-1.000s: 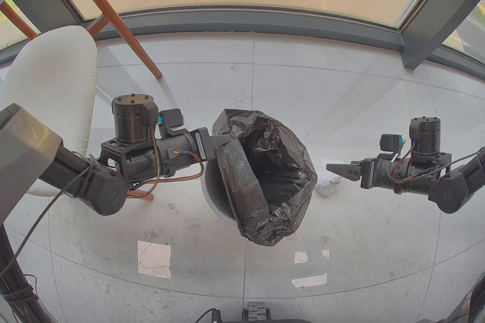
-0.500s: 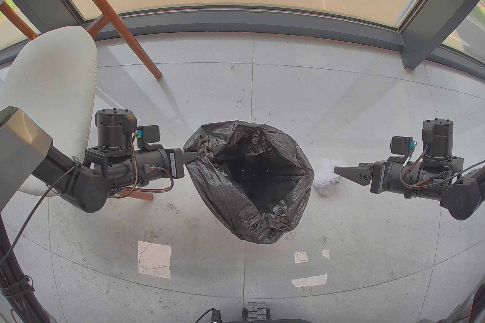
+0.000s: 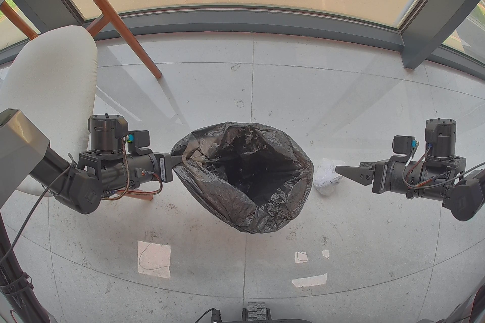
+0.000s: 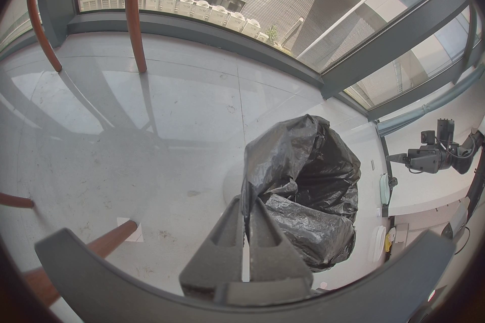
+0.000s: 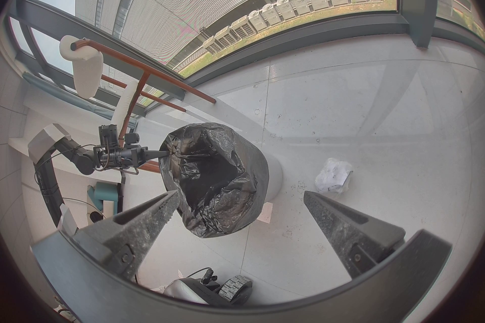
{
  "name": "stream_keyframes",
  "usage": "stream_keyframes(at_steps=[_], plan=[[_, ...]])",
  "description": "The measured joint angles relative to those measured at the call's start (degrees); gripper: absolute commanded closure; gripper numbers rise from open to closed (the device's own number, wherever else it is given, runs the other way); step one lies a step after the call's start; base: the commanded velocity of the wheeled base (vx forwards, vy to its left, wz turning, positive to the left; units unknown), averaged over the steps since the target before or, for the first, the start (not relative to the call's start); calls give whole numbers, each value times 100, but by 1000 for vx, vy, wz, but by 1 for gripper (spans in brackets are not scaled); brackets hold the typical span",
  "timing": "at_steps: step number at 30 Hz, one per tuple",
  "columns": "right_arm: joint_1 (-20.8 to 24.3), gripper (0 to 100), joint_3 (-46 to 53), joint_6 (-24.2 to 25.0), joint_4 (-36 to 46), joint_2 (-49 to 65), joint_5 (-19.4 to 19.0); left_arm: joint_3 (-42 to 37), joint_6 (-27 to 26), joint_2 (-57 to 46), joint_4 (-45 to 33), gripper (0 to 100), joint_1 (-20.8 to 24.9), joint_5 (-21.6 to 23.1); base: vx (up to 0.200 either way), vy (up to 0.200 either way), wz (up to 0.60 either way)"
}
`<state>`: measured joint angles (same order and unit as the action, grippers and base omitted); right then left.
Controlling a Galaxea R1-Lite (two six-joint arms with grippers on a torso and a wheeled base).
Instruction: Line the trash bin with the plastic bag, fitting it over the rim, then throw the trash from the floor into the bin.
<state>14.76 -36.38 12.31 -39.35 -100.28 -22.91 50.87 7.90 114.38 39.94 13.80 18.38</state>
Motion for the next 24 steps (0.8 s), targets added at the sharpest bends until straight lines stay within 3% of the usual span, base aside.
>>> stream_keyframes(at_steps=[9, 15, 20, 24], plan=[[-7, 0, 61, 0, 0, 23, 6, -399, -2, -50, 13, 0, 55, -445, 0, 0, 0], [-10, 0, 212, -5, 0, 89, 2, -664, 94, -317, -11, 0, 273, -486, 0, 0, 0], [-10, 0, 300, -5, 0, 144, 0, -857, 901, -601, -39, 0, 924, -427, 0, 0, 0], [-10, 0, 328, -6, 0, 172, 2, -886, 1920, -789, -425, 0, 1445, -405, 0, 0, 0]])
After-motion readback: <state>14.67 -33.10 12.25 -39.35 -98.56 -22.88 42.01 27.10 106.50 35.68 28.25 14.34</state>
